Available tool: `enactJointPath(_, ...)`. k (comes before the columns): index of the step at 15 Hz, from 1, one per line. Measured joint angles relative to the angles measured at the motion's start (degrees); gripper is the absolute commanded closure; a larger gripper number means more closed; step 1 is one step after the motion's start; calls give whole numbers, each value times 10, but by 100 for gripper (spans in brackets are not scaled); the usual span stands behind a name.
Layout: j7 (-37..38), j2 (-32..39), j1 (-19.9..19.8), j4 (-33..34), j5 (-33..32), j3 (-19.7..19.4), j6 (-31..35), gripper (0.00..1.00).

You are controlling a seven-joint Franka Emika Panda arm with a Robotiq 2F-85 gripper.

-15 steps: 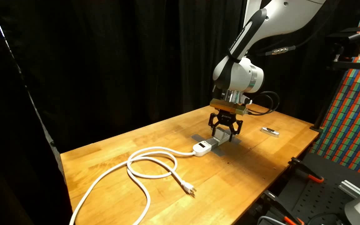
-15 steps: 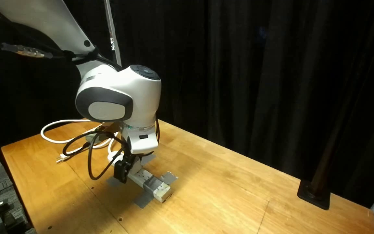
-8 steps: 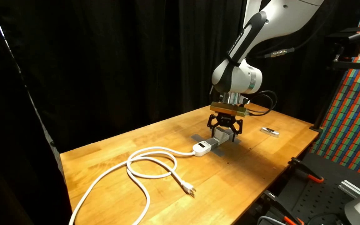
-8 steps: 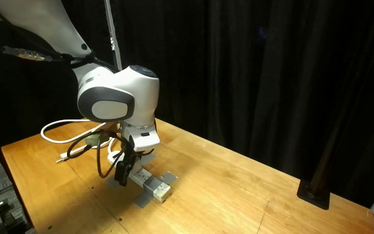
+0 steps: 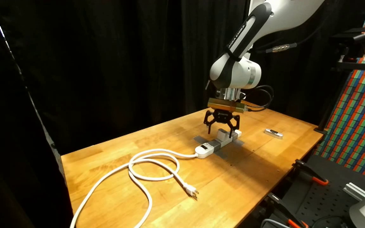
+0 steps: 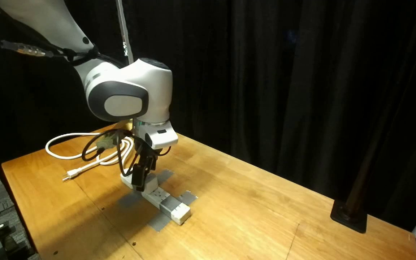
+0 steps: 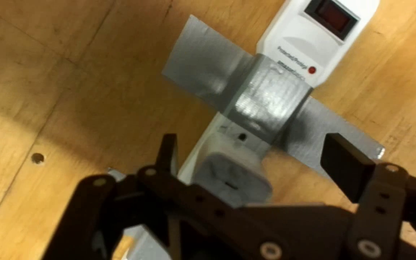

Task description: Plug the charger to the adapter

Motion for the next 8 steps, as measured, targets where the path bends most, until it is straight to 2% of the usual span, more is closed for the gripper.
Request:
enactJointPath(1, 0, -3, 1, 7, 0, 0, -1, 26)
enactJointPath(3, 1, -9, 1, 20, -6, -2, -1, 41)
enactJointPath(8, 50, -24, 17, 40, -110, -44, -5, 81)
